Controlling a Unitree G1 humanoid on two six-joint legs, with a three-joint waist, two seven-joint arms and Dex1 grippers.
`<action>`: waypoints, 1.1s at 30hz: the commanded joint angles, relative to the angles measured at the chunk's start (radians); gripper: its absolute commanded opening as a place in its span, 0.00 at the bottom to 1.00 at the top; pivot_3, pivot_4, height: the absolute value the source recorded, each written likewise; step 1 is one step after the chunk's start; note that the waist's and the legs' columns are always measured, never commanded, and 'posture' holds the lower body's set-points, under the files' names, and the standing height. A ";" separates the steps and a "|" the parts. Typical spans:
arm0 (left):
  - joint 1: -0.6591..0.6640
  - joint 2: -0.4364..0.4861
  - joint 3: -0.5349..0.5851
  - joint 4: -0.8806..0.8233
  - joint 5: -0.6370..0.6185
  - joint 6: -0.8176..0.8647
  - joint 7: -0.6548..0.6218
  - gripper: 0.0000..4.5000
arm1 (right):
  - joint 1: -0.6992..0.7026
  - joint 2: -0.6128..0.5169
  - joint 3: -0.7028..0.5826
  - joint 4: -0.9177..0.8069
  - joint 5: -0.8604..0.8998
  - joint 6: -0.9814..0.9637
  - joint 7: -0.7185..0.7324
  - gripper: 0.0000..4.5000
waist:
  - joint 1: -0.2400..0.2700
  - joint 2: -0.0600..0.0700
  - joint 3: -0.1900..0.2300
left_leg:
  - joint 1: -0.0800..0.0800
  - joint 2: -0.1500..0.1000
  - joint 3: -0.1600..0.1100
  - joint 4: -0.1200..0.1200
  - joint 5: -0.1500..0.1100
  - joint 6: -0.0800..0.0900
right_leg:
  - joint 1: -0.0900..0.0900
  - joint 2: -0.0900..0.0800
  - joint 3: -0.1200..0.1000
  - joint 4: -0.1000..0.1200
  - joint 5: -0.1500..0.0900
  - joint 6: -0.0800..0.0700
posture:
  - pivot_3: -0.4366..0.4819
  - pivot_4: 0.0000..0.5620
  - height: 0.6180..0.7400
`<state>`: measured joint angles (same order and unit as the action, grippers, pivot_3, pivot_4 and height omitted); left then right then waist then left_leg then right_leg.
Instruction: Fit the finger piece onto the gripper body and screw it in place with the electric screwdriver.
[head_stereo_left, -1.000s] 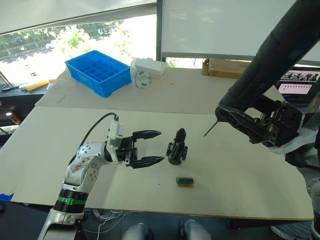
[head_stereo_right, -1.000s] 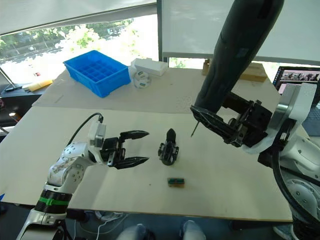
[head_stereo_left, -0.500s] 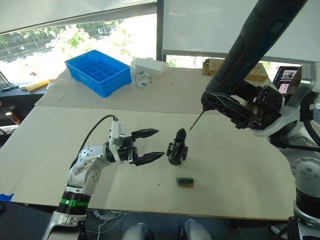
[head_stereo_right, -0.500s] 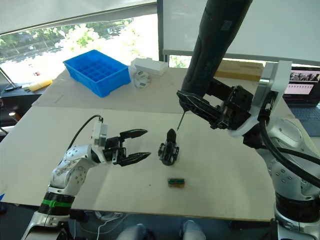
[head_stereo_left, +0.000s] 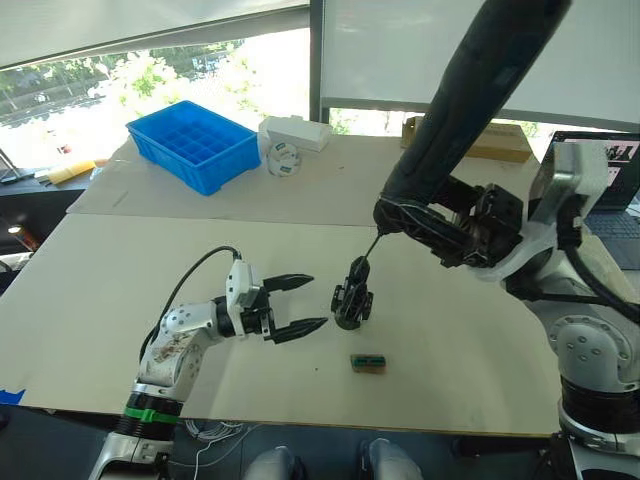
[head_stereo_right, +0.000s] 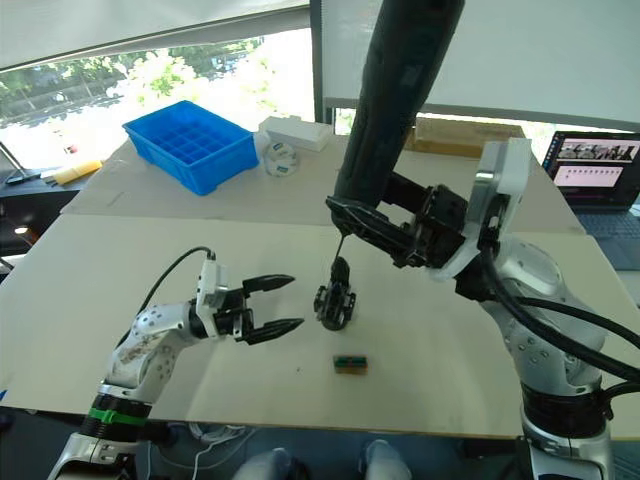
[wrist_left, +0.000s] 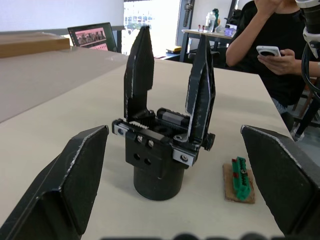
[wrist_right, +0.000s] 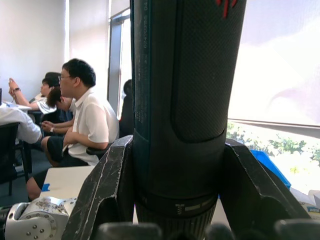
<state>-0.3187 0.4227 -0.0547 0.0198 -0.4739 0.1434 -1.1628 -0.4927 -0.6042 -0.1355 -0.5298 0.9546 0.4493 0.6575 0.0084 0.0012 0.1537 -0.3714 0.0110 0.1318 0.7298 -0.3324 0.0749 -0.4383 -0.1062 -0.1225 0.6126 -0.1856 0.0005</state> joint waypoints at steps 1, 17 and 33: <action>-0.005 -0.005 0.003 -0.005 -0.003 -0.016 -0.004 1.00 | -0.030 0.017 -0.003 -0.002 -0.023 -0.029 0.027 0.43 | 0.001 0.000 0.000 | 0.000 0.000 0.000 0.000 0.000 0.000 | 0.000 0.000 0.000 0.000 0.000 0.000 | 0.48 0.27 1.00; 0.002 -0.015 -0.031 0.037 0.029 -0.053 -0.023 1.00 | -0.068 0.067 0.056 0.113 -0.126 -0.024 0.163 0.43 | -0.001 0.000 0.000 | 0.000 0.000 0.001 0.000 0.000 0.000 | 0.000 0.000 0.000 0.000 0.000 0.000 | 0.48 0.27 1.00; 0.021 -0.019 -0.031 0.027 0.037 -0.049 -0.013 1.00 | -0.041 0.119 0.096 0.112 -0.172 -0.015 0.165 0.43 | -0.004 0.000 0.000 | 0.000 0.000 0.001 0.000 0.000 0.000 | -0.001 0.000 0.000 0.000 0.000 0.000 | 0.48 0.27 1.00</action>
<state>-0.3000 0.4034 -0.0912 0.0654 -0.4333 0.1068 -1.1775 -0.5243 -0.4893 -0.0213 -0.3842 0.7756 0.4482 0.8243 0.0040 0.0014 0.1537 -0.3713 0.0112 0.1331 0.7293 -0.3324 0.0749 -0.4389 -0.1063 -0.1226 0.6128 -0.1856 0.0004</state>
